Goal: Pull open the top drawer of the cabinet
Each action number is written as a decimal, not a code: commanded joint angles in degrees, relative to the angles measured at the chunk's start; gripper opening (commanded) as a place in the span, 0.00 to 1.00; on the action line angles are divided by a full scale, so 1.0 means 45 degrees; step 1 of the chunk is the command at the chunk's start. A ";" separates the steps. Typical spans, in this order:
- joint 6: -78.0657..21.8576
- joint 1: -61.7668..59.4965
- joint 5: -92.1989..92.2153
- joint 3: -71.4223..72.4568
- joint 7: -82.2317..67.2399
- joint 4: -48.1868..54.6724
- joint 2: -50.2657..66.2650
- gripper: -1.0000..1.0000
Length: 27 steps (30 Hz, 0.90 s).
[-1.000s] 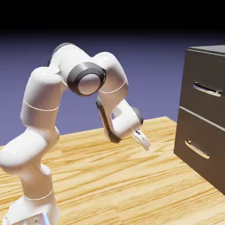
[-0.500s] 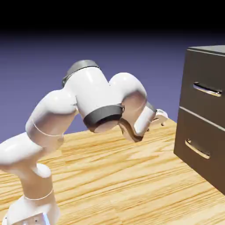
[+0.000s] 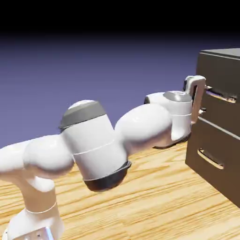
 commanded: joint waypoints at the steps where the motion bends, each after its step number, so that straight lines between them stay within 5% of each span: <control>1: 0.0124 0.0362 -0.0001 -0.0159 -0.0085 0.0461 0.0045 0.50; 6: 0.0687 0.1999 -0.0004 -0.0882 -0.0472 0.2549 0.0249 0.50; 7: 0.0687 0.2000 -0.0004 -0.0882 -0.0473 0.2549 0.0249 0.00; 27: -0.1003 -0.5644 0.0760 0.2935 0.0187 -0.6206 0.0624 0.00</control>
